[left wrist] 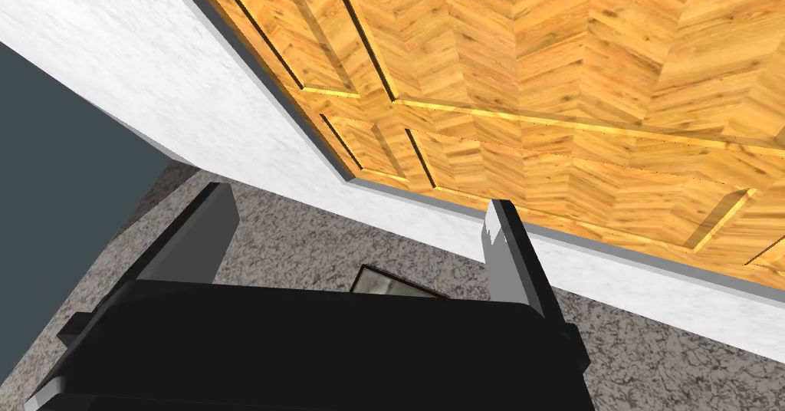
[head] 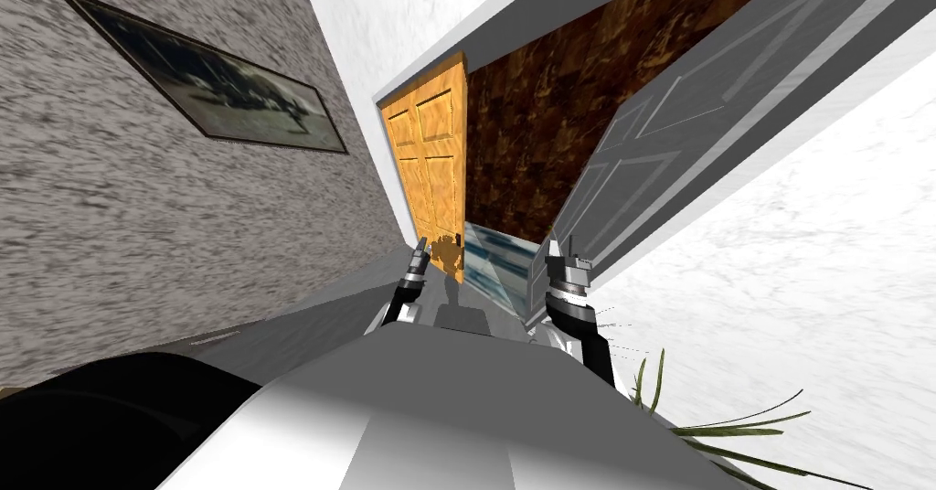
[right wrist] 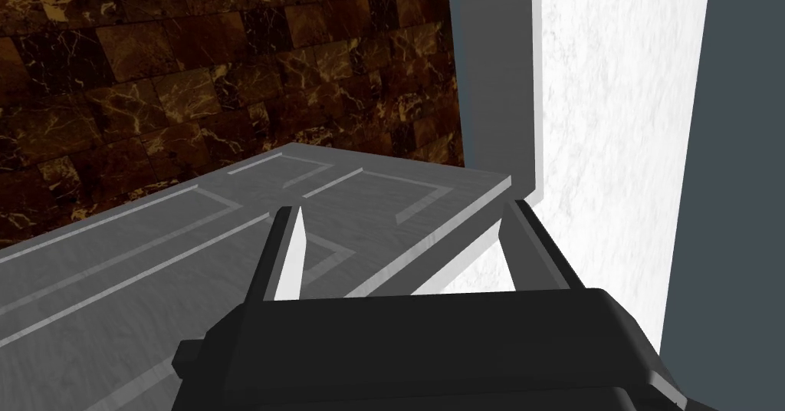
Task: Push the door open
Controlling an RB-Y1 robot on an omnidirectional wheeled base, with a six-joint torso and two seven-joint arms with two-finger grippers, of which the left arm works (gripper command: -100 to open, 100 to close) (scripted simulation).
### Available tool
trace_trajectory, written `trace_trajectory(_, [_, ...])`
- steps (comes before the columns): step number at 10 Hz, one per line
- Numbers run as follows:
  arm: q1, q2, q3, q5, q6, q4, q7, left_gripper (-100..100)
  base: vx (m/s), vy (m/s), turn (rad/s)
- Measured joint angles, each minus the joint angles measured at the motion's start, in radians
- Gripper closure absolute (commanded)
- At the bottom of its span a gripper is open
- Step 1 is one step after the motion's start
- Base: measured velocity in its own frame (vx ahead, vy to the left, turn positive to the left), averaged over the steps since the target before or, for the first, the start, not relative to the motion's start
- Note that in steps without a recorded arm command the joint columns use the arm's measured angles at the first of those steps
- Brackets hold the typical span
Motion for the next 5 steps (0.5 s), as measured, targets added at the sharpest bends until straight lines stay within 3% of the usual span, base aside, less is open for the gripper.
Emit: trace_trajectory(5, [-0.04,0.005,-0.023,0.003,-0.033,0.147,0.012,-100,0.078,0.063,-0.066])
